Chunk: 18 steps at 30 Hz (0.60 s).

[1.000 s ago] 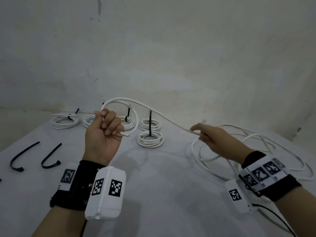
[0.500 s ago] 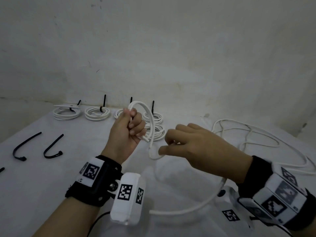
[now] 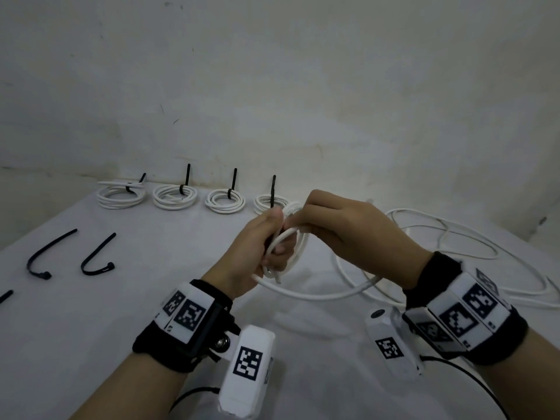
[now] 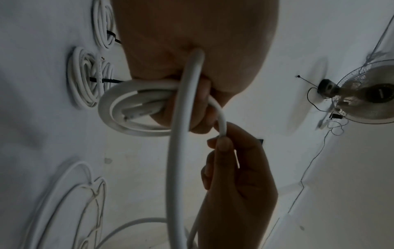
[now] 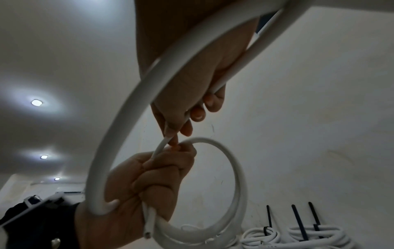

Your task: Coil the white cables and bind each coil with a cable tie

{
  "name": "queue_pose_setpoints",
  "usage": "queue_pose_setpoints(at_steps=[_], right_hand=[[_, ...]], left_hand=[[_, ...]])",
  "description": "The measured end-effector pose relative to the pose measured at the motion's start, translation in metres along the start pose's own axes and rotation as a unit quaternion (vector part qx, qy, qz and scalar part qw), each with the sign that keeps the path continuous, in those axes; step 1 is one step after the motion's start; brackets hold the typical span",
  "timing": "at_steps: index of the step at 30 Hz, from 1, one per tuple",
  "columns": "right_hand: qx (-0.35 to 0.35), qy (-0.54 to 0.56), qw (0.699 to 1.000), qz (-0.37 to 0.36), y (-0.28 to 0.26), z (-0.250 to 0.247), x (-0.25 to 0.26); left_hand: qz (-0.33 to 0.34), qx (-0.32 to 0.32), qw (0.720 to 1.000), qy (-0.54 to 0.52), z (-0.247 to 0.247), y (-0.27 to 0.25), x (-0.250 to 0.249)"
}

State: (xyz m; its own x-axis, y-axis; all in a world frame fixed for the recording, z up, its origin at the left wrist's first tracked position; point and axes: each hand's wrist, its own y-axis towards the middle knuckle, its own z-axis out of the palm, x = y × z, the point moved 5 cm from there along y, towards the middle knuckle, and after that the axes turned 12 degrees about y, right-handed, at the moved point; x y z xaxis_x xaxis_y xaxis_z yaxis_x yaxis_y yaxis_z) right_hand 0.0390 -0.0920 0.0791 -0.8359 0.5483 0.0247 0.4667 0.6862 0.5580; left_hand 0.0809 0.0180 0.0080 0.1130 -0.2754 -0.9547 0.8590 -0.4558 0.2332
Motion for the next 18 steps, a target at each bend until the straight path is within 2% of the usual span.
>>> queue_pose_setpoints(at_steps=[3,6,8,12,16,18], right_hand=[[0.005,0.034,0.999,0.012,-0.001,0.001,-0.005],[0.024,0.067,0.997,0.044,-0.004,0.001,-0.010],[0.031,0.075,0.992,0.097,-0.010,-0.003,-0.021],[0.047,0.120,0.968,0.215,-0.034,-0.013,-0.051],[0.097,0.153,0.945,0.274,-0.058,-0.010,-0.067],[0.102,0.136,0.945,0.278,-0.067,-0.012,-0.071]], left_hand=[[-0.027,0.043,0.998,0.022,0.003,-0.002,0.000],[-0.018,0.041,0.995,0.084,-0.001,-0.004,-0.003],[-0.004,0.016,0.998,0.068,-0.008,-0.004,-0.009],[0.001,-0.073,0.997,0.019,-0.029,0.001,-0.016],[0.004,-0.138,0.990,-0.039,-0.047,0.003,-0.017],[0.009,-0.158,0.984,-0.085,-0.056,0.003,-0.019]])
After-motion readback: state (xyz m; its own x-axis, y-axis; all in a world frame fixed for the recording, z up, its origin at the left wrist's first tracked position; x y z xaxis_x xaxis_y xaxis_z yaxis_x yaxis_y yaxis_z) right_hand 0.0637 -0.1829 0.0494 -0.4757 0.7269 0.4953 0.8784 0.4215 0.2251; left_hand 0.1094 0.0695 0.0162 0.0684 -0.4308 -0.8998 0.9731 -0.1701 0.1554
